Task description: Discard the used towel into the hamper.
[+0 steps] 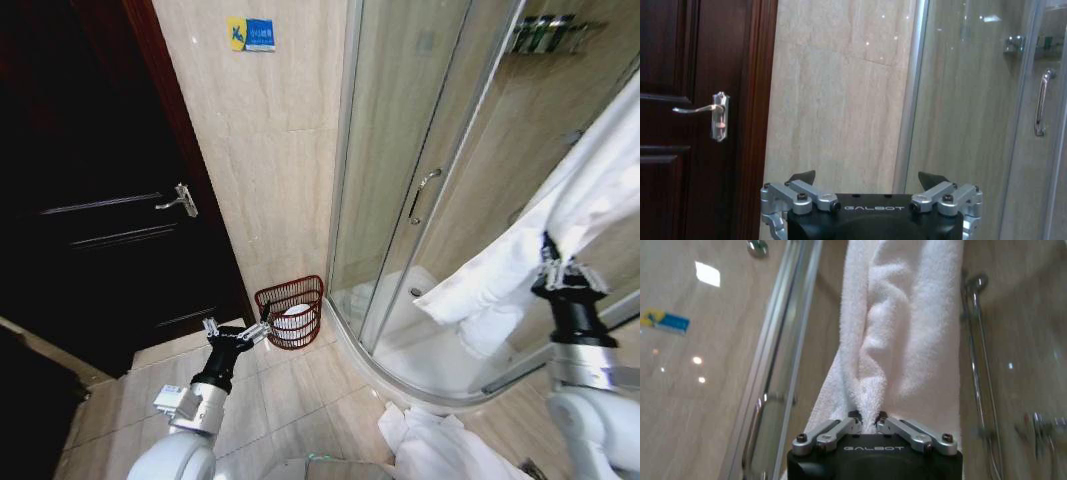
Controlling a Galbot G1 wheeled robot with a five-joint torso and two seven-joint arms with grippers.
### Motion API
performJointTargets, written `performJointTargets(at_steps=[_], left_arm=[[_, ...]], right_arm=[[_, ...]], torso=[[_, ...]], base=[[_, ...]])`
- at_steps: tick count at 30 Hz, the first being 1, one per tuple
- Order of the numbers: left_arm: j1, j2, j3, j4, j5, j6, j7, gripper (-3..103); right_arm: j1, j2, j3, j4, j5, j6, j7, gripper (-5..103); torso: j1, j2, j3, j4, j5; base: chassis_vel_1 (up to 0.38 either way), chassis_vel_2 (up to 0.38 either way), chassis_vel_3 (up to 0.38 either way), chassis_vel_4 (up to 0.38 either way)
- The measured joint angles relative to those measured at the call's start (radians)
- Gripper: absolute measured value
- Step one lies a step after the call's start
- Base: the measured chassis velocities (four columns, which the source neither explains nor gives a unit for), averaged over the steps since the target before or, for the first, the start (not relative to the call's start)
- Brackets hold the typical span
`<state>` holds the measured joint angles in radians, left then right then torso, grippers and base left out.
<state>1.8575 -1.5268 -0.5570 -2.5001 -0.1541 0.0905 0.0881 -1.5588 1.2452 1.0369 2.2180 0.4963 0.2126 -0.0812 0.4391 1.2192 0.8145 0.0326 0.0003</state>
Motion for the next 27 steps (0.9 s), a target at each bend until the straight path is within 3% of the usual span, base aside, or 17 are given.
performJointTargets(at_steps=[8, 16, 25, 27], left_arm=[[0.000, 0.000, 0.000, 0.000, 0.000, 0.000, 0.000, 100], [0.000, 0.000, 0.000, 0.000, 0.000, 0.000, 0.000, 100], [0.000, 0.000, 0.000, 0.000, 0.000, 0.000, 0.000, 100], [0.000, 0.000, 0.000, 0.000, 0.000, 0.000, 0.000, 100]], right_arm=[[-0.025, 0.091, -0.084, -0.110, -0.100, 0.092, -0.031, 7], [-0.031, 0.137, -0.150, -0.136, -0.170, 0.125, -0.040, 7], [-0.074, 0.159, -0.139, -0.024, -0.201, 0.140, -0.039, 7], [-0.080, 0.160, -0.108, 0.051, -0.204, 0.147, -0.035, 7]], torso=[[0.000, 0.000, 0.000, 0.0000, -0.0001], [0.000, 0.000, 0.000, 0.0000, -0.0005], [0.000, 0.000, 0.000, -0.0002, 0.0008], [0.000, 0.000, 0.000, 0.0000, -0.0021]], base=[[0.000, 0.000, 0.000, 0.000], [0.000, 0.000, 0.000, 0.000], [0.000, 0.000, 0.000, 0.000], [0.000, 0.000, 0.000, 0.000]])
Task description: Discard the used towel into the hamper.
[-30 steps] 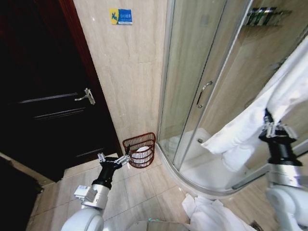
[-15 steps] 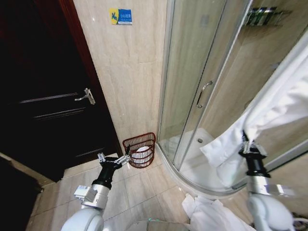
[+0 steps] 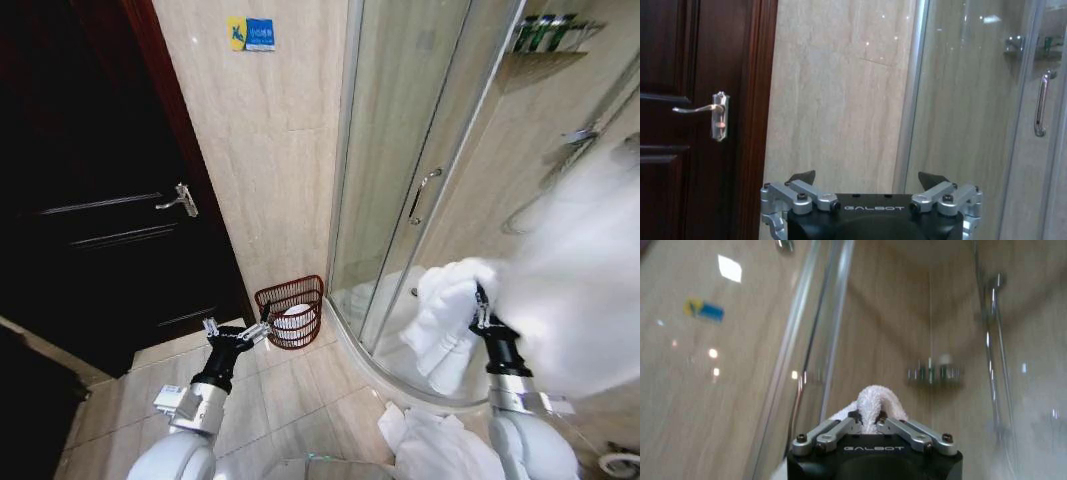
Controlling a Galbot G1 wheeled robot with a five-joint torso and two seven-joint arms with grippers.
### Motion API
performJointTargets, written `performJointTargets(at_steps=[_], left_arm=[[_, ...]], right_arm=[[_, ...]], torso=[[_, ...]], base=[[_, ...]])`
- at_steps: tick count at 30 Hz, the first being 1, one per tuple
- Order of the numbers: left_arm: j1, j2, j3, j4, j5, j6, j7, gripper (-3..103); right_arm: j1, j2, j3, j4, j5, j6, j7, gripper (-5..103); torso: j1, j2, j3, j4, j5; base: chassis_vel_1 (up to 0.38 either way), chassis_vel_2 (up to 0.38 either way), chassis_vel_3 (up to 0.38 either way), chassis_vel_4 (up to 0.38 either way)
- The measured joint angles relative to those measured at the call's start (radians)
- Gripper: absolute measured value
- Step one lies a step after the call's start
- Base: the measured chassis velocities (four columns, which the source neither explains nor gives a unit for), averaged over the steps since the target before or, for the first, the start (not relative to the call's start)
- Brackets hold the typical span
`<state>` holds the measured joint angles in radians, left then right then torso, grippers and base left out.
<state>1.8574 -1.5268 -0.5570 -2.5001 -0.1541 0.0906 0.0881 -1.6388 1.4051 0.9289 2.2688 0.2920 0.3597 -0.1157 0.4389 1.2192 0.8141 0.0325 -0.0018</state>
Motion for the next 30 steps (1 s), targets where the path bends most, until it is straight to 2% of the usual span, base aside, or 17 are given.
performJointTargets(at_steps=[1, 3, 6, 8, 19, 24, 29, 30], left_arm=[[0.000, 0.000, 0.000, 0.000, 0.000, 0.000, 0.000, 100], [0.000, 0.000, 0.000, 0.000, 0.000, 0.000, 0.000, 100], [0.000, 0.000, 0.000, 0.000, 0.000, 0.000, 0.000, 100], [0.000, 0.000, 0.000, 0.000, 0.000, 0.000, 0.000, 100], [0.000, 0.000, 0.000, 0.000, 0.000, 0.000, 0.000, 100], [0.000, 0.000, 0.000, 0.000, 0.000, 0.000, 0.000, 100], [0.000, 0.000, 0.000, 0.000, 0.000, 0.000, 0.000, 100], [0.000, 0.000, 0.000, 0.000, 0.000, 0.000, 0.000, 100]], right_arm=[[0.000, 0.000, 0.000, 0.000, 0.000, 0.000, 0.000, 7], [-0.001, -0.006, 0.033, 0.050, 0.003, -0.009, 0.010, 7], [0.003, -0.025, 0.071, 0.100, 0.020, -0.028, 0.035, 7], [0.002, -0.045, 0.101, 0.144, 0.047, -0.052, 0.050, 7], [0.041, -0.120, 0.151, 0.231, 0.081, -0.086, 0.087, 7], [0.060, -0.170, 0.235, 0.237, 0.158, -0.112, 0.133, 7], [0.079, -0.226, 0.391, 0.237, 0.303, -0.157, 0.177, 7], [0.079, -0.226, 0.391, 0.237, 0.303, -0.157, 0.177, 7]], torso=[[0.000, 0.000, 0.000, 0.0000, 0.0000], [0.000, 0.000, 0.000, 0.0001, 0.0026], [0.000, 0.000, 0.000, 0.0000, 0.0012], [0.000, 0.000, 0.000, 0.0000, 0.0023], [0.000, 0.000, 0.000, 0.0000, 0.0020], [0.000, 0.000, 0.000, 0.0001, 0.0019], [0.000, 0.000, 0.000, -0.0001, 0.0020], [0.000, 0.000, 0.000, -0.0001, 0.0020]], base=[[0.000, 0.000, 0.000, 0.000], [0.000, 0.000, 0.000, 0.000], [0.000, 0.000, 0.000, 0.000], [0.000, 0.000, 0.000, 0.000], [0.000, 0.000, 0.000, 0.000], [0.000, 0.000, 0.000, 0.000], [0.000, 0.000, 0.000, 0.000], [0.000, 0.000, 0.000, 0.000]])
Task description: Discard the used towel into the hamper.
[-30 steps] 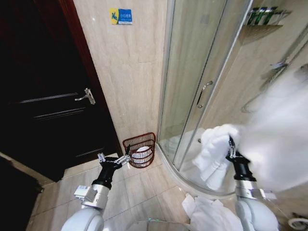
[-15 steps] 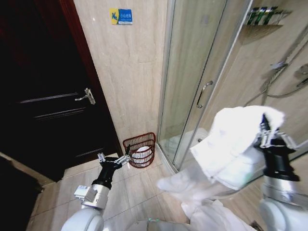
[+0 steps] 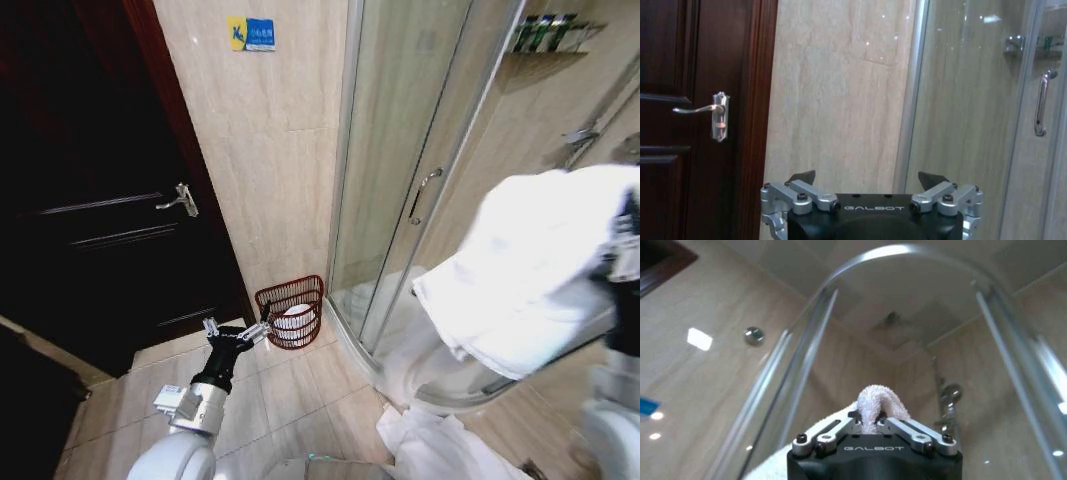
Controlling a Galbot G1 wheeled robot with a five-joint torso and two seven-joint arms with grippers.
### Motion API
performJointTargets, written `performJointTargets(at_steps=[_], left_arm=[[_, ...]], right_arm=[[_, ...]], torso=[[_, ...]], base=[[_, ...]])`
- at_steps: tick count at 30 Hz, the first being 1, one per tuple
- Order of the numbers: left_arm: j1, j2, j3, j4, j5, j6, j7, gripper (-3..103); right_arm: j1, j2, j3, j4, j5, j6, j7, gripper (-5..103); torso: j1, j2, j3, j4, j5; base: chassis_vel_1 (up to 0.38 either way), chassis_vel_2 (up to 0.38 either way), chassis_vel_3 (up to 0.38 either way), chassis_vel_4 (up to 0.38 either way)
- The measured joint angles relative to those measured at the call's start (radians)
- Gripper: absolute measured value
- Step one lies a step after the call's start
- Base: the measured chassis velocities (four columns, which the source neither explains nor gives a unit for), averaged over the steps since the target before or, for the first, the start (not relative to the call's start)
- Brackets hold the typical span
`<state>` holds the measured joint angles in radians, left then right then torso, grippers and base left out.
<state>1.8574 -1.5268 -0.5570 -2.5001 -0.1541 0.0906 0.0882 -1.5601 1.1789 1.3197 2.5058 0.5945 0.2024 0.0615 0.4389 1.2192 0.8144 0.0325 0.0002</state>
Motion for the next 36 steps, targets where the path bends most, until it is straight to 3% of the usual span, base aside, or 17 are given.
performJointTargets(at_steps=[3, 8, 36], left_arm=[[0.000, 0.000, 0.000, 0.000, 0.000, 0.000, 0.000, 100], [0.000, 0.000, 0.000, 0.000, 0.000, 0.000, 0.000, 100], [0.000, 0.000, 0.000, 0.000, 0.000, 0.000, 0.000, 100]], right_arm=[[0.015, -0.040, 0.083, -0.001, 0.076, -0.023, 0.017, 7], [0.017, -0.059, 0.123, -0.002, 0.117, -0.029, 0.021, 7], [-0.024, -0.008, 0.124, -0.005, 0.100, -0.027, 0.019, 7]], torso=[[0.000, 0.000, 0.000, 0.0001, -0.0002], [0.000, 0.000, 0.000, 0.0001, -0.0002], [0.000, 0.000, 0.000, 0.0002, -0.0009]], base=[[0.000, 0.000, 0.000, 0.000], [0.000, 0.000, 0.000, 0.000], [0.029, 0.030, -0.029, -0.027]])
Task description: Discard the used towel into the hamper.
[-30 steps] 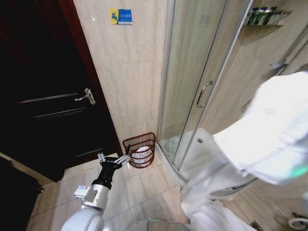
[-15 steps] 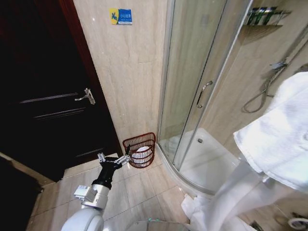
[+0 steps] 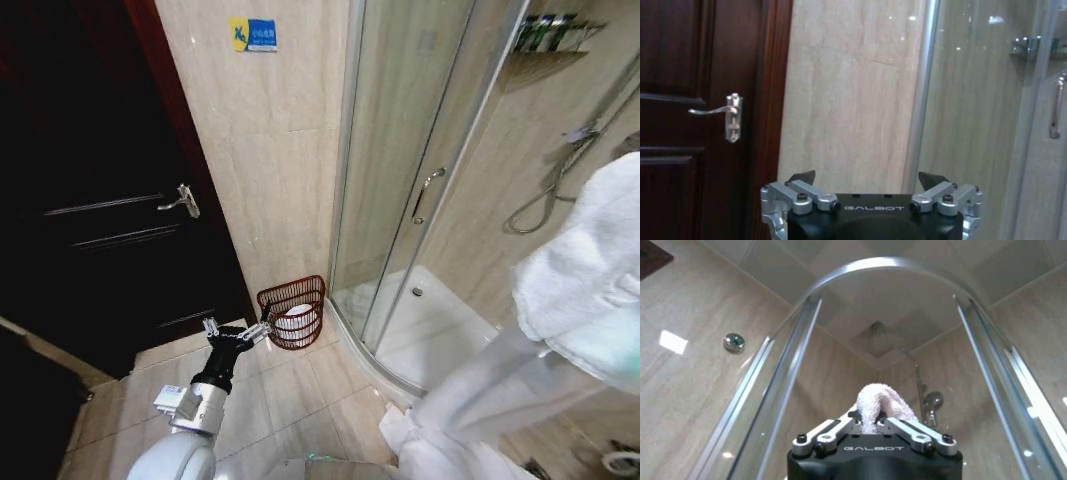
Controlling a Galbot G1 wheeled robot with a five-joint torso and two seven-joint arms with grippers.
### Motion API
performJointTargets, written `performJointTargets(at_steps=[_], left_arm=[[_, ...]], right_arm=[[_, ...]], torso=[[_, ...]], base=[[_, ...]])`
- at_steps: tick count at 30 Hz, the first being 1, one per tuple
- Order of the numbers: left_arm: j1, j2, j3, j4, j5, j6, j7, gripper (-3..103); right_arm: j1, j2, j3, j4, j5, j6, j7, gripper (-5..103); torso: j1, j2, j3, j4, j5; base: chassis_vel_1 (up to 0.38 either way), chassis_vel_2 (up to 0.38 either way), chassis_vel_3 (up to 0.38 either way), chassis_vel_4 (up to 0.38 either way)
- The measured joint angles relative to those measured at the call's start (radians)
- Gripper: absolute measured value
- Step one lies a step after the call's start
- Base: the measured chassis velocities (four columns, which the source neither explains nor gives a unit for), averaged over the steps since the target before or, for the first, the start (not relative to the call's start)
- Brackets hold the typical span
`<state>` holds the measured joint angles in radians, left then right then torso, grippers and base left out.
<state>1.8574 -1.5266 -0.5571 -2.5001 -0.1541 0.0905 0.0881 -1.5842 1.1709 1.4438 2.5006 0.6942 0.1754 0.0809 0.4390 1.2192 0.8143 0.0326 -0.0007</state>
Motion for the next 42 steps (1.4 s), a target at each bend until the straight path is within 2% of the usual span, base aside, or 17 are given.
performJointTargets(at_steps=[6, 12, 21, 24, 26, 27, 30, 33, 42], left_arm=[[0.000, 0.000, 0.000, 0.000, 0.000, 0.000, 0.000, 100], [0.000, 0.000, 0.000, 0.000, 0.000, 0.000, 0.000, 100], [0.000, 0.000, 0.000, 0.000, 0.000, 0.000, 0.000, 100], [0.000, 0.000, 0.000, 0.000, 0.000, 0.000, 0.000, 100], [0.000, 0.000, 0.000, 0.000, 0.000, 0.000, 0.000, 100], [0.000, 0.000, 0.000, 0.000, 0.000, 0.000, 0.000, 100], [0.000, 0.000, 0.000, 0.000, 0.000, 0.000, 0.000, 100], [0.000, 0.000, 0.000, 0.000, 0.000, 0.000, 0.000, 100], [0.000, 0.000, 0.000, 0.000, 0.000, 0.000, 0.000, 100]], right_arm=[[0.007, 0.004, -0.033, -0.001, -0.023, -0.001, 0.000, 7], [0.008, 0.009, -0.042, -0.001, -0.030, -0.001, -0.001, 7], [0.007, 0.009, -0.047, -0.001, -0.032, 0.003, -0.002, 7], [0.010, 0.008, -0.071, -0.001, -0.033, 0.013, 0.002, 7], [0.014, 0.007, -0.091, -0.001, -0.037, 0.018, 0.005, 7], [0.016, 0.008, -0.106, -0.001, -0.043, 0.020, 0.001, 7], [0.019, 0.008, -0.134, 0.000, -0.052, 0.024, -0.007, 7], [0.031, 0.003, -0.187, 0.000, -0.056, 0.036, -0.039, 7], [0.063, -0.038, -0.205, -0.001, -0.039, 0.034, -0.071, 7]], torso=[[0.000, 0.000, 0.000, -0.0001, 0.0013], [0.000, 0.000, 0.000, -0.0002, 0.0009], [0.000, 0.000, 0.000, -0.0002, 0.0000], [0.000, 0.000, 0.000, 0.0000, 0.0012], [0.000, 0.000, 0.000, 0.0000, 0.0001], [0.000, 0.000, 0.000, -0.0004, 0.0007], [0.000, 0.000, 0.000, -0.0002, -0.0009], [0.000, 0.000, 0.000, 0.0003, 0.0013], [0.000, 0.000, 0.000, -0.0002, 0.0011]], base=[[0.011, 0.015, -0.007, -0.006], [0.027, 0.036, -0.037, -0.048], [0.181, 0.182, -0.198, -0.179], [0.240, 0.245, -0.234, -0.230], [0.235, 0.234, -0.226, -0.215], [0.167, 0.207, -0.204, -0.156], [0.155, 0.133, -0.177, -0.137], [0.063, 0.021, -0.025, -0.039], [-0.054, -0.041, 0.036, 0.026]])
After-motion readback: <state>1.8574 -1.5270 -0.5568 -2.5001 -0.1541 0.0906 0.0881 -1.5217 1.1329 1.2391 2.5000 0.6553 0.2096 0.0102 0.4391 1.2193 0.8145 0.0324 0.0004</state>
